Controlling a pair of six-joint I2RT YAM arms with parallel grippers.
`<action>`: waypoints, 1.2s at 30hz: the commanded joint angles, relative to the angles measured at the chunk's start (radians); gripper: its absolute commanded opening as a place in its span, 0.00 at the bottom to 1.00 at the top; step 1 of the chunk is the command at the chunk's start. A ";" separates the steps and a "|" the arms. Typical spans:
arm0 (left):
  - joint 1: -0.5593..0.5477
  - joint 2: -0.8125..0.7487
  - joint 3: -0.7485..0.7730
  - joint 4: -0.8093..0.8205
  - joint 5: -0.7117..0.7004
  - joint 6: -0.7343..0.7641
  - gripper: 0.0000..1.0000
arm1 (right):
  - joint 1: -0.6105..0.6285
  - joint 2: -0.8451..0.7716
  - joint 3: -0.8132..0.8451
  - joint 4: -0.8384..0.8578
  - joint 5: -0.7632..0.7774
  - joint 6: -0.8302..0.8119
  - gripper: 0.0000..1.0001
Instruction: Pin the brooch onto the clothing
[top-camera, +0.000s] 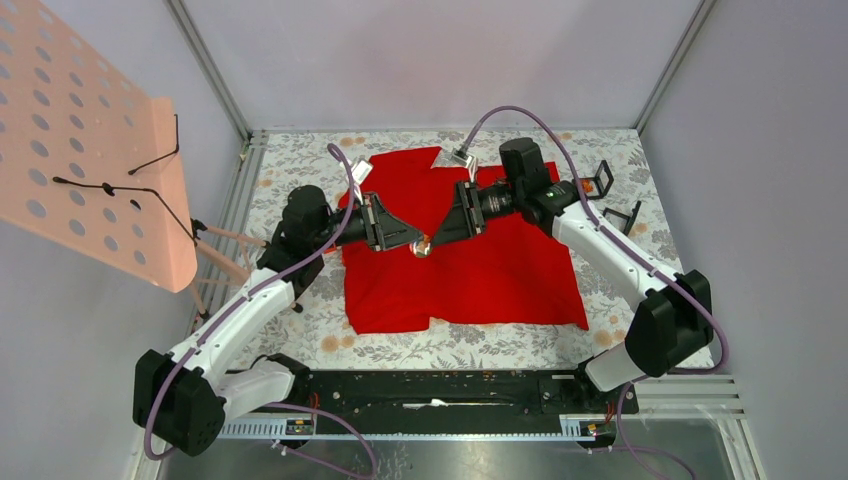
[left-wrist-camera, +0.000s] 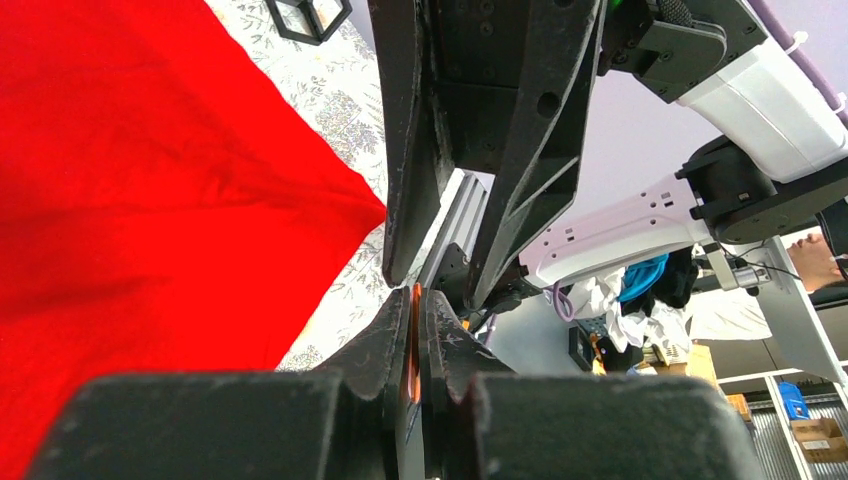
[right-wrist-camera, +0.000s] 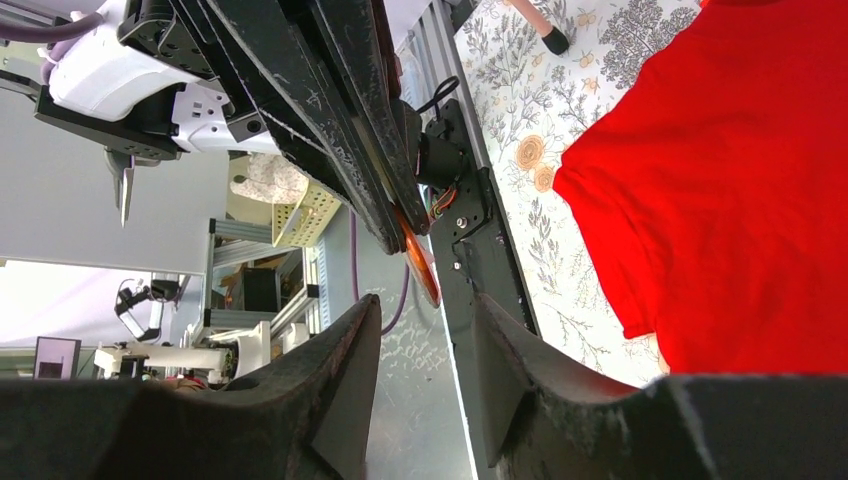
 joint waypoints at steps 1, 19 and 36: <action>0.005 -0.029 0.007 0.084 0.032 -0.011 0.00 | 0.020 -0.004 0.020 0.016 -0.018 -0.010 0.44; 0.005 -0.037 0.009 0.140 0.013 -0.055 0.23 | 0.037 -0.040 -0.041 0.214 0.062 0.090 0.00; -0.017 -0.100 -0.082 0.306 -0.082 -0.162 0.59 | 0.021 -0.247 -0.249 0.765 0.248 0.349 0.00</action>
